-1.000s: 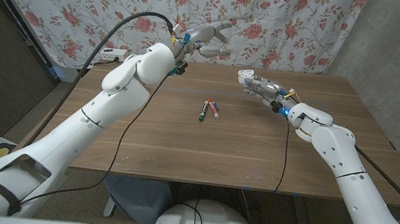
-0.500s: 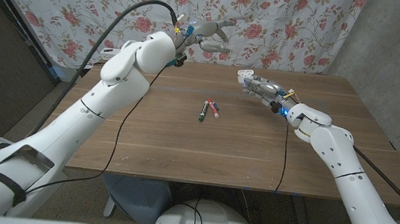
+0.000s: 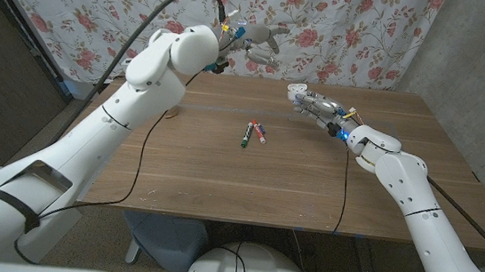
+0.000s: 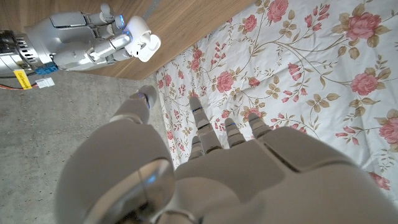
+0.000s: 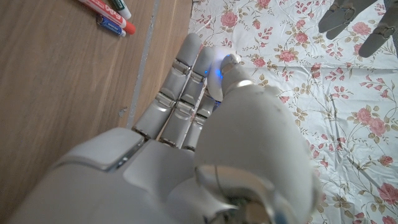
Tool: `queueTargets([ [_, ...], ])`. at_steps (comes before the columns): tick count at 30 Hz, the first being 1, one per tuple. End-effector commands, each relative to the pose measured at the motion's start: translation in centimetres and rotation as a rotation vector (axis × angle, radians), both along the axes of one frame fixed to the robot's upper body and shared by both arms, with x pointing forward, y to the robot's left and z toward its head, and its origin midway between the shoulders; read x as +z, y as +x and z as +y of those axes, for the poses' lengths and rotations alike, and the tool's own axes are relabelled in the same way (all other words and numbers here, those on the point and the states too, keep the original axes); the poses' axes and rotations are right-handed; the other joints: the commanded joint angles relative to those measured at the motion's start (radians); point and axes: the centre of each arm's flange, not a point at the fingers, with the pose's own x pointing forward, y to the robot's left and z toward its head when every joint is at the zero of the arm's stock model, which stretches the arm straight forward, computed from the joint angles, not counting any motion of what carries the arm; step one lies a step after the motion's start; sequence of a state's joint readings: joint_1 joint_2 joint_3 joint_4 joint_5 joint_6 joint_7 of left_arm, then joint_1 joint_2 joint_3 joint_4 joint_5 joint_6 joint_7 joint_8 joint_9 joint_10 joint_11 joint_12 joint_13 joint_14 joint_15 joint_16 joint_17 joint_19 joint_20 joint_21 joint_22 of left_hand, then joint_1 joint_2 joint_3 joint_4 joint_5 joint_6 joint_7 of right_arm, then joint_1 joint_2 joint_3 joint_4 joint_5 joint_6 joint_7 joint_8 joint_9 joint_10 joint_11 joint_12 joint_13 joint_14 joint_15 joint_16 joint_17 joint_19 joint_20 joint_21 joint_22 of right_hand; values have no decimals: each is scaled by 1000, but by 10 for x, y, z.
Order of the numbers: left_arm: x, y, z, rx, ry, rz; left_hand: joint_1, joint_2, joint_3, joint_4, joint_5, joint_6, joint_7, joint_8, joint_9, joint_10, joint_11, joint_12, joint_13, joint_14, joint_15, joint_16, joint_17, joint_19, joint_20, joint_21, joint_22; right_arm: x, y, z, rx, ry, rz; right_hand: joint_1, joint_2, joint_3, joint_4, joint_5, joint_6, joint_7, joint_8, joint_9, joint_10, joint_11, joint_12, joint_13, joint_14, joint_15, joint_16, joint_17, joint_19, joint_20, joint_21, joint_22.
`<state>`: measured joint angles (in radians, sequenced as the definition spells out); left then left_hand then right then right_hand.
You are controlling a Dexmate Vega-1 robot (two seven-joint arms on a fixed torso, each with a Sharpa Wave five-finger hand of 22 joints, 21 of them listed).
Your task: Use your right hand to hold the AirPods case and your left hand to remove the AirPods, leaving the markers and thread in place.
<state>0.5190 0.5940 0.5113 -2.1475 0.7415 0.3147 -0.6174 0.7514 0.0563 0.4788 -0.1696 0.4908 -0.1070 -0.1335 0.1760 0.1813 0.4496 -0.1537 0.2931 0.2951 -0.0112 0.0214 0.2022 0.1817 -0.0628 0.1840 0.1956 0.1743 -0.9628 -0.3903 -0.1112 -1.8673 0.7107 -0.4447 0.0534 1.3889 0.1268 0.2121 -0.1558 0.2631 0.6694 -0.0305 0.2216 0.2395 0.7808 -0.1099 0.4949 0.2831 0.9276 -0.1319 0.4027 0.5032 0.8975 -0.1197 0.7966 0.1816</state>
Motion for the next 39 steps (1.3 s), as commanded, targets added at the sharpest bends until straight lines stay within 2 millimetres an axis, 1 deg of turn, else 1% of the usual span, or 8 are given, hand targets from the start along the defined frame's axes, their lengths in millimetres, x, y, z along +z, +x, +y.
queueTargets([
  [1,8,-7,-11,51,101,-12,-2,-19,-2,4,-11,-16,-4,-1,3,-5,-3,-3,5,-14,-2,-5,0,-4,7,0,3,1,1,-1,-2,1,2,1,6,-3,2,5,-5,-1,-4,3,28,-21,67,77,10,-105,-2,6,-9,-68,5,1],
  [6,6,-6,-12,65,95,-43,8,-14,4,1,-15,-25,-6,2,3,1,-8,-3,5,-7,-6,-2,0,2,4,2,3,1,1,-1,0,1,-1,1,7,-3,2,5,-6,0,-5,3,28,-20,67,77,11,-105,-2,6,-10,-68,7,1],
  [7,9,-4,-14,69,109,26,12,-12,7,0,-16,-28,-7,1,3,2,-7,-3,5,-6,-7,-2,0,2,4,2,3,2,0,-2,0,2,-4,1,6,-3,2,5,-6,0,-5,3,29,-18,68,78,11,-105,-2,6,-10,-68,7,1],
  [9,8,-4,-16,84,135,4,20,-8,13,-2,-15,-32,-8,3,2,8,-7,-2,5,-6,-9,-2,0,2,2,1,3,2,-1,-2,1,3,-7,1,6,-3,2,5,-6,1,-5,3,29,-18,67,78,11,-105,-3,7,-11,-68,8,0],
  [20,9,6,-25,67,161,93,40,-3,26,-7,-16,-49,-2,3,2,9,-12,-6,4,-7,-10,-3,-1,-1,2,0,3,-3,-3,-4,12,21,-6,1,6,-4,2,5,-8,1,-7,4,28,-18,67,81,11,-105,-5,8,-15,-68,13,0],
  [26,8,4,-32,69,199,76,48,0,32,-6,-17,-57,0,4,2,5,-14,-10,5,-8,-10,-4,-1,-1,3,0,3,-4,-3,-4,21,26,-1,1,7,-3,2,5,-9,3,-8,4,29,-19,66,80,11,-105,-6,9,-16,-68,16,0],
  [35,3,1,-34,58,197,78,55,1,36,-5,-19,-57,-1,8,2,13,-18,-9,5,-5,-11,-4,-2,4,2,2,3,-1,-6,-4,24,26,-6,2,6,-3,2,5,-11,5,-9,5,28,-19,64,79,10,-105,-8,10,-19,-67,20,0],
  [39,3,1,-32,68,201,92,60,1,40,-6,-20,-54,-2,11,2,19,-19,-8,6,2,-19,-2,-2,7,1,3,3,-1,-7,-4,27,22,-4,2,7,-3,2,5,-11,5,-9,5,28,-17,63,79,10,-105,-8,11,-20,-67,21,0],
])
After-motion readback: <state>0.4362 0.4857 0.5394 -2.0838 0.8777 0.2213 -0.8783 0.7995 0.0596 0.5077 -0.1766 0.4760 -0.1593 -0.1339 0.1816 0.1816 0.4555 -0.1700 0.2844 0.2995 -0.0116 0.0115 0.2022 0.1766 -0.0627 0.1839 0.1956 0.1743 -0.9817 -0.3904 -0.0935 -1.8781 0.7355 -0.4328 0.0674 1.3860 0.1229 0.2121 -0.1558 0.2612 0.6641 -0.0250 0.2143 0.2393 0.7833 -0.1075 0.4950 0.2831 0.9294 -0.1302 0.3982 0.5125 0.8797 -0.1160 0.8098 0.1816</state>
